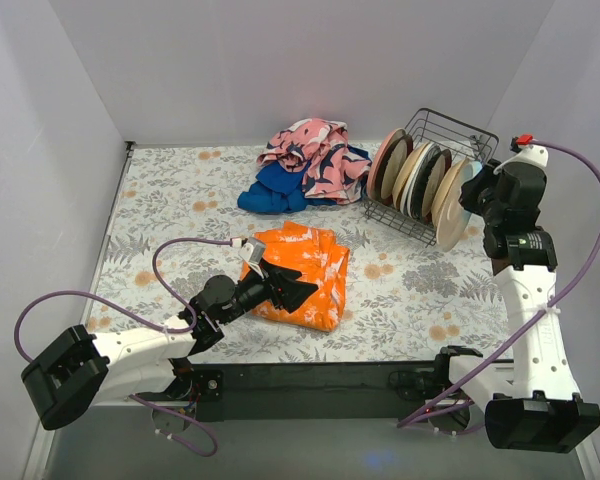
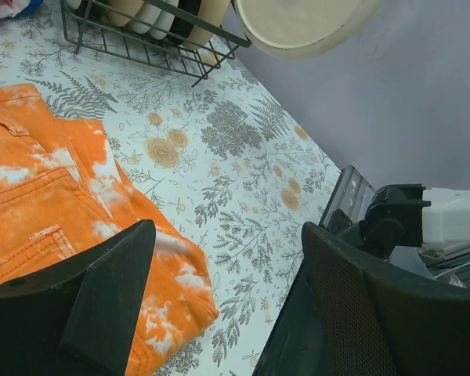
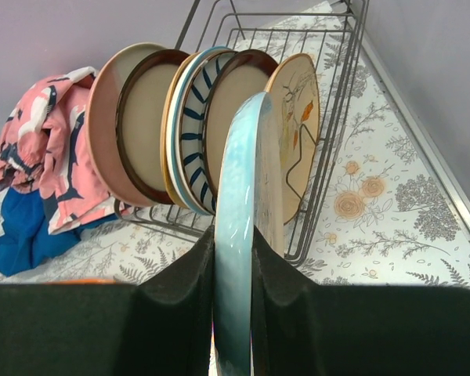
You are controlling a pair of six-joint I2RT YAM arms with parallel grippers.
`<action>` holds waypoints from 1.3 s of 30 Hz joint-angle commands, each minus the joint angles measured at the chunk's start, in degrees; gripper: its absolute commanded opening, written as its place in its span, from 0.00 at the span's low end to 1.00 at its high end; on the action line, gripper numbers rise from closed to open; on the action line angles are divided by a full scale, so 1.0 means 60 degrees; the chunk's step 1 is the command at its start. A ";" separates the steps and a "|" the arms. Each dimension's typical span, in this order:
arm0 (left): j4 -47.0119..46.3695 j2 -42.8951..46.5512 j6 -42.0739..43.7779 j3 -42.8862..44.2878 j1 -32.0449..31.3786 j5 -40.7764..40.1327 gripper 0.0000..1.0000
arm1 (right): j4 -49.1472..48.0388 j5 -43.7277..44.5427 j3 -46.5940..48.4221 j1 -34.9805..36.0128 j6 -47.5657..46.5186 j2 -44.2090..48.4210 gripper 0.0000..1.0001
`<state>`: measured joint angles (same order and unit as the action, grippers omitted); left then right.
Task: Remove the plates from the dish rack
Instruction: Unload the plate from the dish rack, then place the plate at the center of the board.
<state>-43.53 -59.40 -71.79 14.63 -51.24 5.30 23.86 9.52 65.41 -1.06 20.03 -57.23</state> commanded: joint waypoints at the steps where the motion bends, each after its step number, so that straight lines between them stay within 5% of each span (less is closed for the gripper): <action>1: 0.0106 0.0246 0.0202 0.0169 -0.0029 -0.0238 0.73 | -0.0681 -0.1273 0.0745 -0.0028 0.0221 0.0661 0.01; 27: 0.0355 0.0686 0.0363 0.0081 -0.0029 -0.0766 0.73 | 0.0829 -0.2891 -0.1159 0.0568 0.0089 0.2229 0.01; 39: 0.0458 0.0787 0.0407 -0.0022 -0.0043 -0.1571 0.72 | 0.2102 0.3417 -0.0926 0.6060 0.0601 0.0897 0.01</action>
<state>-41.85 -56.45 -70.32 14.63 -51.24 -0.75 39.24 13.45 54.98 28.25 21.17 -50.85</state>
